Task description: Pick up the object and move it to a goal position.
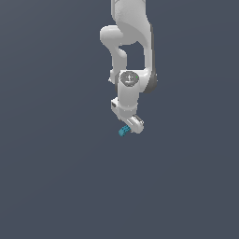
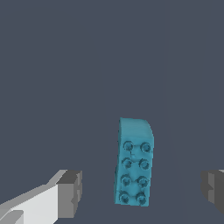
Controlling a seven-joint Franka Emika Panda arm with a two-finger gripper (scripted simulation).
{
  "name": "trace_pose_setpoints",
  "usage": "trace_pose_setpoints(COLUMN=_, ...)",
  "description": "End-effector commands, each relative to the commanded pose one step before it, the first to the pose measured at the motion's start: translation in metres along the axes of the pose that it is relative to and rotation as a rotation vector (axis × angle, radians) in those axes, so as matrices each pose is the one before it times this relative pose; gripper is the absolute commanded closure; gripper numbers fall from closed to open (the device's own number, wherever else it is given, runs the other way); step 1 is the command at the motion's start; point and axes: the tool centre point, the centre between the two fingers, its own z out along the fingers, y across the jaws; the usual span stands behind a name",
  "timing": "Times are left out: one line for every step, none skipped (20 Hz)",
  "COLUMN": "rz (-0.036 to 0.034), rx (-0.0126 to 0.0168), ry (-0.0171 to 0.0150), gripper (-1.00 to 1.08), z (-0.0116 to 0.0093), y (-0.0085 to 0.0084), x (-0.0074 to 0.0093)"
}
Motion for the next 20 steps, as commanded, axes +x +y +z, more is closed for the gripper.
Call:
trace_pose_setpoints(rz=0.03561, rx=0.0017, ry=0.00181, gripper=-0.92, z=0.00224, y=0.00074, x=-0.00385)
trace_pose_setpoints(rz=0.01057, rx=0.00044, ry=0.00048, gripper=-0.92, z=0.0007, y=0.00028, x=-0.00121)
trace_pose_setpoints(rz=0.0093, rx=0.00039, ry=0.00043, gripper=-0.92, z=0.00061, y=0.00025, x=-0.00108)
trace_pose_setpoints(rz=0.00807, rx=0.00034, ry=0.00038, gripper=-0.92, z=0.00053, y=0.00023, x=-0.00093)
trace_pose_setpoints(rz=0.00686, rx=0.00029, ry=0.00032, gripper=-0.92, z=0.00045, y=0.00022, x=-0.00077)
trace_pose_setpoints(rz=0.00556, rx=0.00023, ry=0.00026, gripper=-0.92, z=0.00036, y=0.00017, x=-0.00065)
trace_pose_setpoints(rz=0.00436, rx=0.00018, ry=0.00021, gripper=-0.92, z=0.00028, y=0.00015, x=-0.00049)
trace_pose_setpoints(rz=0.00316, rx=0.00013, ry=0.00015, gripper=-0.92, z=0.0002, y=0.00012, x=-0.00033)
trace_pose_setpoints(rz=0.00182, rx=0.00008, ry=0.00009, gripper=-0.92, z=0.00012, y=0.00005, x=-0.00023)
trace_pose_setpoints(rz=0.00069, rx=0.00003, ry=0.00003, gripper=-0.92, z=0.00004, y=0.00004, x=-0.00004)
trace_pose_setpoints(rz=-0.00439, rx=-0.00036, ry=-0.00034, gripper=-0.92, z=-0.00016, y=-0.00017, x=0.00022)
trace_pose_setpoints(rz=0.0, rx=0.0, ry=0.0, gripper=-0.92, z=0.0003, y=0.0, x=-0.00002)
trace_pose_setpoints(rz=0.0, rx=0.0, ry=0.0, gripper=-0.92, z=0.00089, y=0.00001, x=-0.00006)
trace_pose_setpoints(rz=0.0, rx=0.0, ry=0.0, gripper=-0.92, z=0.00147, y=0.00001, x=-0.0001)
trace_pose_setpoints(rz=0.00069, rx=0.00002, ry=0.00001, gripper=-0.92, z=0.00204, y=0.00021, x=0.00017)
trace_pose_setpoints(rz=0.0, rx=0.0, ry=0.0, gripper=-0.92, z=0.00263, y=0.00003, x=-0.00018)
trace_pose_setpoints(rz=0.0, rx=0.0, ry=0.0, gripper=-0.92, z=0.0032, y=0.00004, x=-0.00022)
trace_pose_setpoints(rz=0.00069, rx=0.0, ry=0.00004, gripper=-0.92, z=0.00375, y=0.00023, x=0.00006)
trace_pose_setpoints(rz=0.00069, rx=0.0, ry=0.00005, gripper=-0.92, z=0.0043, y=0.00023, x=0.00003)
trace_pose_setpoints(rz=0.0, rx=0.0, ry=0.0, gripper=-0.92, z=0.00484, y=0.00003, x=-0.0003)
